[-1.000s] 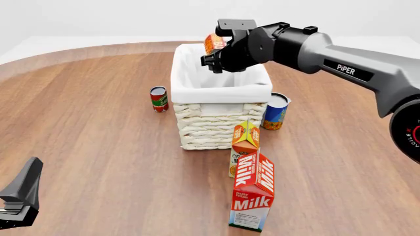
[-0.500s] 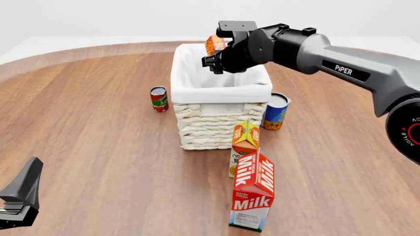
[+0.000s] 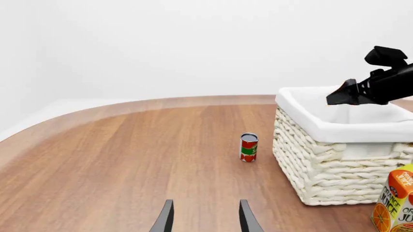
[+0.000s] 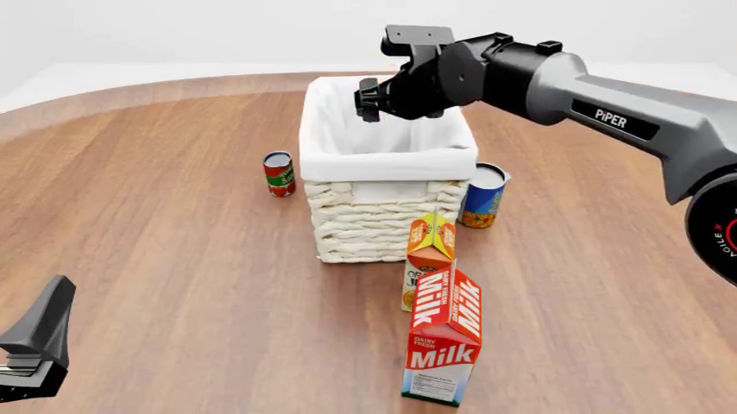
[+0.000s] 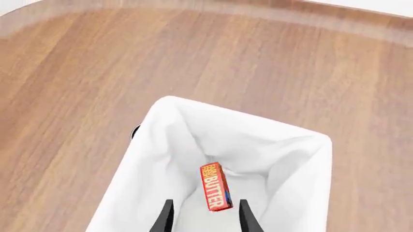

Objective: Pick up the butter and put it in the basket.

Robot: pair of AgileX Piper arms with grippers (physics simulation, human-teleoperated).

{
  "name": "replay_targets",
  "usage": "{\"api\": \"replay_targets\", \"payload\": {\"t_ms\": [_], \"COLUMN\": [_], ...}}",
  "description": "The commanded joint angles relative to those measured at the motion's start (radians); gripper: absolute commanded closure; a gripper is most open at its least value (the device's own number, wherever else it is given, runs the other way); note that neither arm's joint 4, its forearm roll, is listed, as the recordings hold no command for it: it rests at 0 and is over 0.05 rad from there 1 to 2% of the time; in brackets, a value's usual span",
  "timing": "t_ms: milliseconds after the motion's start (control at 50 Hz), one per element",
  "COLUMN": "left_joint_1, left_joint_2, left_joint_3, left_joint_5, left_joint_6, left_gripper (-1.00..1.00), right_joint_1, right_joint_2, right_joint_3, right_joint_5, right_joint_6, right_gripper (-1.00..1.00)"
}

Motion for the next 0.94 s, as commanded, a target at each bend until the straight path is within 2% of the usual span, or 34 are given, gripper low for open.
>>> {"api": "replay_targets", "payload": {"t_ms": [20,200,280,300,320,340,380,400,420,440,460,480,500,540,600,640,680,700,740,760,780,800,880,920,940], "left_joint_1": [0.000,0.000,0.000,0.000,0.000,0.000,0.000,0.000,0.000,0.000,0.000,0.000,0.000,0.000,0.000,0.000,0.000,0.000,0.000,0.000,0.000,0.000,0.000,0.000,0.000], "left_joint_2": [0.000,0.000,0.000,0.000,0.000,0.000,0.000,0.000,0.000,0.000,0.000,0.000,0.000,0.000,0.000,0.000,0.000,0.000,0.000,0.000,0.000,0.000,0.000,0.000,0.000], "left_joint_3": [0.000,0.000,0.000,0.000,0.000,0.000,0.000,0.000,0.000,0.000,0.000,0.000,0.000,0.000,0.000,0.000,0.000,0.000,0.000,0.000,0.000,0.000,0.000,0.000,0.000], "left_joint_5": [0.000,0.000,0.000,0.000,0.000,0.000,0.000,0.000,0.000,0.000,0.000,0.000,0.000,0.000,0.000,0.000,0.000,0.000,0.000,0.000,0.000,0.000,0.000,0.000,0.000], "left_joint_6": [0.000,0.000,0.000,0.000,0.000,0.000,0.000,0.000,0.000,0.000,0.000,0.000,0.000,0.000,0.000,0.000,0.000,0.000,0.000,0.000,0.000,0.000,0.000,0.000,0.000], "left_gripper": [-1.00,-1.00,-1.00,-1.00,-1.00,-1.00,-1.00,-1.00,-1.00,-1.00,-1.00,-1.00,-1.00,-1.00,-1.00,-1.00,-1.00,-1.00,-1.00,-1.00,-1.00,-1.00,-1.00,-1.00,-1.00], "right_joint_1": [0.001,-0.001,-0.008,0.006,0.014,0.014,0.030,0.029,0.025,0.017,0.031,0.034,0.025,0.042,0.045,0.033,0.028,0.024,0.006,-0.019,-0.019,-0.049,-0.109,-0.122,-0.131], "right_joint_2": [-0.010,-0.025,-0.083,-0.130,-0.224,-0.225,-0.333,-0.452,-0.487,-0.534,-0.618,-0.662,-0.693,-0.810,-0.940,-0.999,-1.078,-1.110,-1.192,-1.277,-1.278,-1.368,-1.508,-1.606,-1.664], "right_joint_3": [0.003,-0.002,0.046,0.091,0.189,0.192,0.325,0.470,0.512,0.564,0.640,0.684,0.708,0.800,0.909,0.970,1.059,1.105,1.215,1.329,1.331,1.453,1.681,1.752,1.755], "right_joint_5": [-0.004,0.005,-0.022,-0.048,-0.097,-0.099,-0.158,-0.216,-0.234,-0.252,-0.282,-0.289,-0.295,-0.314,-0.332,-0.344,-0.368,-0.380,-0.419,-0.457,-0.457,-0.499,-0.577,-0.557,-0.501], "right_joint_6": [0.002,-0.006,-0.019,0.010,0.012,0.012,0.007,-0.011,-0.008,-0.029,-0.020,0.005,-0.019,0.017,0.038,0.047,0.082,0.079,0.115,0.115,0.115,0.133,0.169,0.191,0.197], "right_gripper": [-1.00,-1.00,-1.00,-1.00,-1.00,-1.00,-1.00,-1.00,-1.00,-1.00,-1.00,-1.00,-1.00,-1.00,-1.00,-1.00,-1.00,-1.00,-1.00,-1.00,-1.00,-1.00,-1.00,-1.00,-1.00]}}
